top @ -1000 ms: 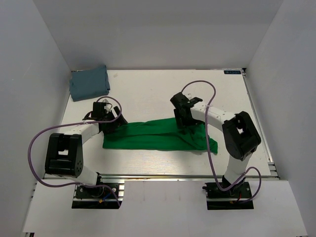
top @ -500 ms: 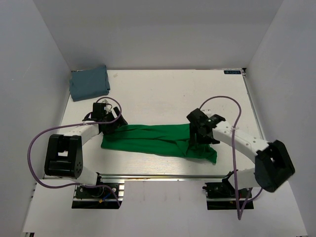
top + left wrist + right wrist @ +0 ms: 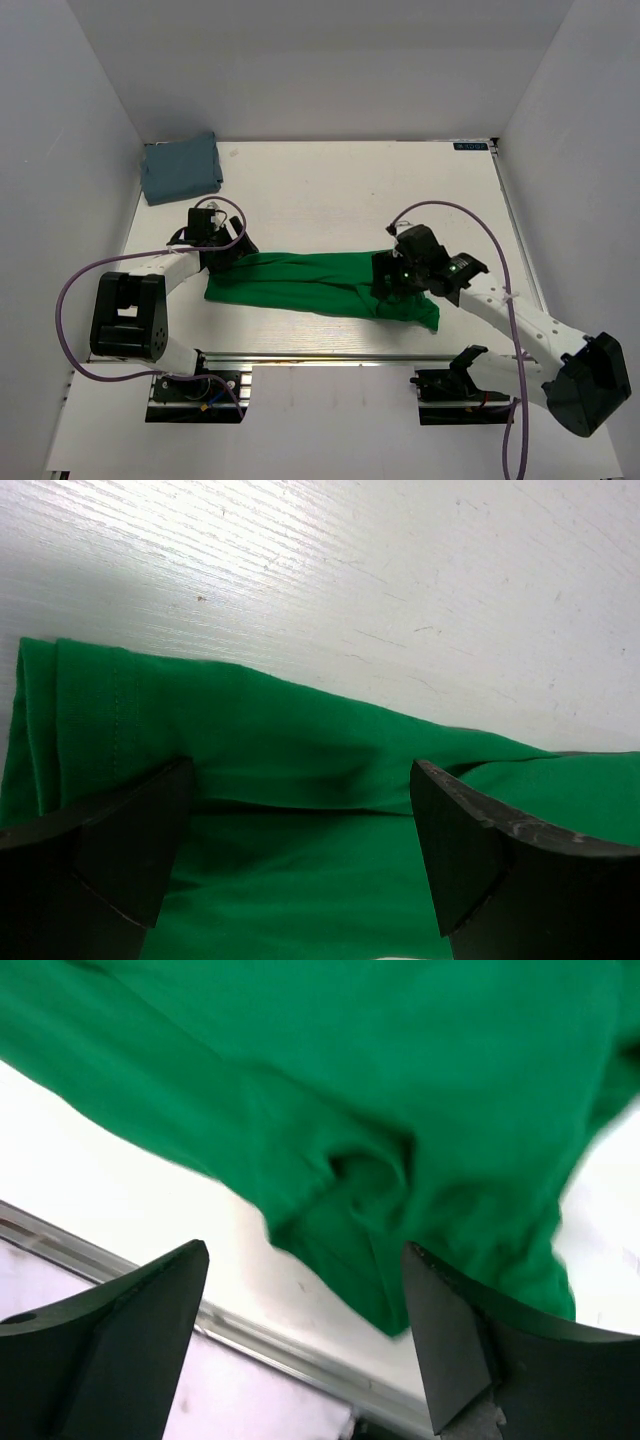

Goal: Fold and stack the t-shirts
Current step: Fold the other side of the tshirt into a rectangle

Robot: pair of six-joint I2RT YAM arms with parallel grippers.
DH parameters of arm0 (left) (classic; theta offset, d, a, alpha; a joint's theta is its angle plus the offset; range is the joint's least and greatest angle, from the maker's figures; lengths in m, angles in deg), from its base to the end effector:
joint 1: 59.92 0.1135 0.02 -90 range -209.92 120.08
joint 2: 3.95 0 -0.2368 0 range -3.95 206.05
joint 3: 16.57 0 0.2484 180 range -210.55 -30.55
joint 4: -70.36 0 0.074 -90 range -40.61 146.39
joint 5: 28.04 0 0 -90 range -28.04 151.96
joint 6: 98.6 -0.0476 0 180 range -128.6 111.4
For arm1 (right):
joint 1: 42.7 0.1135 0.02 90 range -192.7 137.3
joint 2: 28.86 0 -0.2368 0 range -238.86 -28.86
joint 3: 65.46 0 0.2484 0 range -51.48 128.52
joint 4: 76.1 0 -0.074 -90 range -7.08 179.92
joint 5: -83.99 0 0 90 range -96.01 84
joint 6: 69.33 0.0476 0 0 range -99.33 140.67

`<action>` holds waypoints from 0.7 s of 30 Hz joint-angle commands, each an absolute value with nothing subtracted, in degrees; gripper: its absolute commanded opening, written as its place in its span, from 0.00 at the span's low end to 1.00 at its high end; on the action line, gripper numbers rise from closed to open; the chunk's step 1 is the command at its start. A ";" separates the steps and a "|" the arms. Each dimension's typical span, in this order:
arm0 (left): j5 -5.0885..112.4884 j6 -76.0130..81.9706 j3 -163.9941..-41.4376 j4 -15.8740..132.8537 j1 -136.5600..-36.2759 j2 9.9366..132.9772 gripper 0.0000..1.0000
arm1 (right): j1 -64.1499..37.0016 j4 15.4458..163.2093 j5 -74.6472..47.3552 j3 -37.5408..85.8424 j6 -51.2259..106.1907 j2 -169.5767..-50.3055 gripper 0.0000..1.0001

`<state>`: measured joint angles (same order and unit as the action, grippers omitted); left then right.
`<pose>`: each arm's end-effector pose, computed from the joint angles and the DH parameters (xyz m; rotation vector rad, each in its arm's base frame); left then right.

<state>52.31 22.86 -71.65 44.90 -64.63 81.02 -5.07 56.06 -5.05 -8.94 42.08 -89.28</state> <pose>0.2817 -0.0312 0.1261 -0.5308 2.5262 -0.4569 0.1797 0.1375 0.2071 -0.3485 2.4974 0.4126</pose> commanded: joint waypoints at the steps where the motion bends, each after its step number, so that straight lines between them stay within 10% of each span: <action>1: 55.02 22.07 -70.80 39.16 -64.14 81.74 1.00 | -5.00 63.56 -8.20 -4.47 39.12 -93.35 0.80; 21: 55.02 21.55 -70.19 39.69 -64.14 81.13 1.00 | -5.00 66.90 -1.17 -8.42 47.65 -103.83 0.60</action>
